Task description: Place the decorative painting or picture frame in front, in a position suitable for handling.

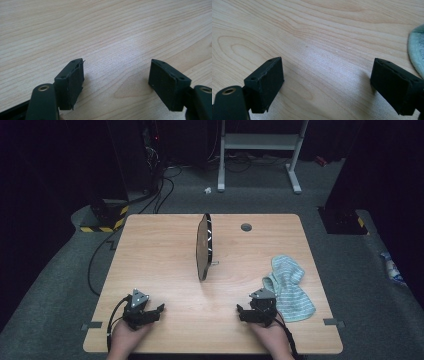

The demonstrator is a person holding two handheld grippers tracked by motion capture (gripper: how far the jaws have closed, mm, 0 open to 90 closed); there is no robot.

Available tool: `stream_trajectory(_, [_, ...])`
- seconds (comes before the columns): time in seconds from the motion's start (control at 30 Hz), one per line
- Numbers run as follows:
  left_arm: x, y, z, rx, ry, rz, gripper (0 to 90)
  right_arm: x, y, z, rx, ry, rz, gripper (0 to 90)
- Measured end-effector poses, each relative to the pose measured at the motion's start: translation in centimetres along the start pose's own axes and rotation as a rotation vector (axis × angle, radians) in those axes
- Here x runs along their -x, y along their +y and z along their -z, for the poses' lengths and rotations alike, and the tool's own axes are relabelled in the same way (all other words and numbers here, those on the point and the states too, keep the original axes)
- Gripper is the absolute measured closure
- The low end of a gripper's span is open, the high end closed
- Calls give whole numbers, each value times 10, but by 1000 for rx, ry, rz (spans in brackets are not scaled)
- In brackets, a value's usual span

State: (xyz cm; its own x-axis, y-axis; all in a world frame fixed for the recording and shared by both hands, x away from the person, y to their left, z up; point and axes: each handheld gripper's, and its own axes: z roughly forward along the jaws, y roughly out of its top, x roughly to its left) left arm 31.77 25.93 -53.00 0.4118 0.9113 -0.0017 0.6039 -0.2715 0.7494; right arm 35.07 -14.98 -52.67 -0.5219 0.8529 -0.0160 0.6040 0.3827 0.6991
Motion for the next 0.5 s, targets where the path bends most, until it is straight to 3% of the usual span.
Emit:
stream_trajectory(0.37, [0,0,1,0,2,5,285,0,-1,2,-2,7,2,111])
stream_trajectory(0.5, [-1,-1,1,0,20,22,285,3,-2,5,-15,11,6,145])
